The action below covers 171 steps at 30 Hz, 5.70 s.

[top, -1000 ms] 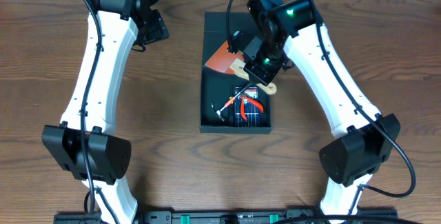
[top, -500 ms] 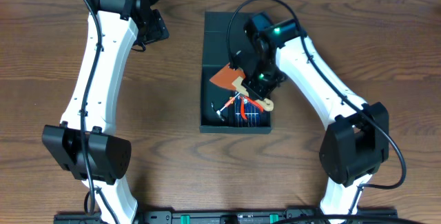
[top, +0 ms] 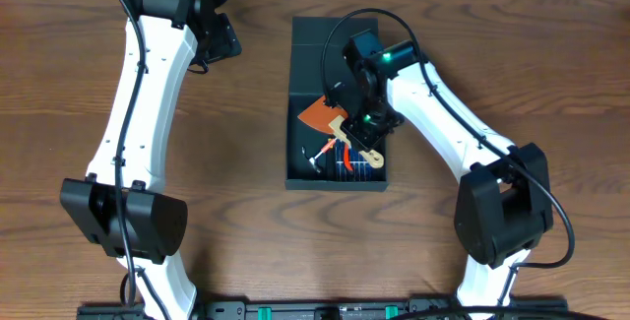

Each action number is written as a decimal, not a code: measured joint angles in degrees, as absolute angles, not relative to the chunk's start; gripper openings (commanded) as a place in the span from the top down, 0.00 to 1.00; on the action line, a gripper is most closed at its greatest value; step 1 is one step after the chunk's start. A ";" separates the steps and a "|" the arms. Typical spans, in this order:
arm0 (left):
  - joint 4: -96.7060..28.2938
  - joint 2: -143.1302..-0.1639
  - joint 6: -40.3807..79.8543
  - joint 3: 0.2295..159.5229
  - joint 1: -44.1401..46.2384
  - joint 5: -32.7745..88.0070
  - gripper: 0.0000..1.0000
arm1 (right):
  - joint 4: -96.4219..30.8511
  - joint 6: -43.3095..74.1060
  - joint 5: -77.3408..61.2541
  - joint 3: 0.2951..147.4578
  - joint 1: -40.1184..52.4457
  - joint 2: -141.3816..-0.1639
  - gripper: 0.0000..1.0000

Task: Pack container
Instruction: 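Lift the scraper and carry it left over the black box, then lower the scraper into the box and open the right gripper, then move both grippers to the box lid's top corners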

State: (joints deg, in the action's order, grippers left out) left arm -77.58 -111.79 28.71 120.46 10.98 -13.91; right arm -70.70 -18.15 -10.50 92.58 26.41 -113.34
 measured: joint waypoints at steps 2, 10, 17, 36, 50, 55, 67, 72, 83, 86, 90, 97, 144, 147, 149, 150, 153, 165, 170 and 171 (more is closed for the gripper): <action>-77.56 -111.79 28.71 120.46 10.98 -13.93 0.01 | -70.57 -17.76 -10.50 92.53 26.89 -113.34 0.99; -77.56 -111.79 28.71 120.46 10.98 -13.91 0.01 | -69.97 -17.52 -10.50 92.49 29.06 -113.34 0.99; -77.56 -111.79 28.71 120.46 10.98 -13.91 0.01 | -69.91 -17.52 -10.50 92.09 30.09 -113.34 0.99; -77.58 -111.79 28.71 120.46 10.98 -13.93 0.01 | -64.62 -17.08 -10.17 82.65 29.69 -113.34 0.16; -77.58 -111.79 28.71 120.46 10.98 -13.91 0.02 | -69.65 -17.23 -10.31 89.97 28.99 -113.45 0.01; -77.58 -111.79 28.73 120.46 10.98 -13.91 0.02 | -78.39 -15.59 -8.01 107.61 26.30 -113.54 0.01; -77.58 -111.79 28.71 120.46 10.98 -13.91 0.01 | -86.28 -1.13 7.86 129.32 6.44 -113.08 0.01; -77.58 -111.79 28.71 120.46 10.98 -13.93 0.01 | -85.56 1.30 8.32 128.55 -2.00 -113.08 0.01; -77.58 -111.79 28.71 120.46 10.98 -13.93 0.01 | -86.15 2.55 -1.02 128.51 -8.86 -113.08 0.99; -76.53 -111.79 28.71 120.46 10.98 -13.93 0.01 | -86.17 2.04 -1.80 128.51 -8.86 -113.08 0.99; -75.79 -111.79 29.23 120.46 10.98 -13.85 0.81 | -86.35 1.45 -2.17 128.51 -8.84 -113.08 0.99; -73.14 -111.81 26.87 120.46 11.00 -13.78 0.94 | -85.95 0.95 -2.26 128.49 -8.84 -113.08 0.98; -78.22 -137.58 -31.59 119.00 1.87 63.07 0.94 | -61.45 0.93 -24.56 94.24 0.67 -113.27 0.99; -78.15 -137.69 -33.15 118.96 1.98 63.26 0.94 | -59.83 2.66 -25.41 94.24 0.67 -114.30 0.99; -78.13 -137.69 -33.56 118.96 1.98 63.22 0.94 | -59.05 3.84 -25.96 94.24 0.67 -115.85 0.99; -78.13 -137.69 -33.74 118.96 1.98 63.07 0.94 | -58.83 4.23 -26.17 94.24 0.67 -116.66 0.99; -78.04 -137.69 -34.26 118.96 1.98 62.48 0.94 | -58.28 5.43 -27.62 94.19 0.67 -120.55 0.99; -71.85 -137.82 -30.83 118.96 1.98 57.58 0.94 | -56.07 6.63 -30.02 93.89 0.05 -125.40 0.99; -70.39 -139.85 -28.95 118.96 1.98 56.99 0.94 | -55.44 7.31 -29.67 93.89 -0.75 -125.40 0.99; -70.37 -140.62 -28.64 118.96 2.00 56.95 0.94 | -55.16 7.46 -29.58 93.89 -0.91 -125.40 0.99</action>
State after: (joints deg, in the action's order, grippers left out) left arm -70.37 -140.62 -28.64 118.96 2.00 56.95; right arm -55.16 7.46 -29.58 93.89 -0.91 -125.40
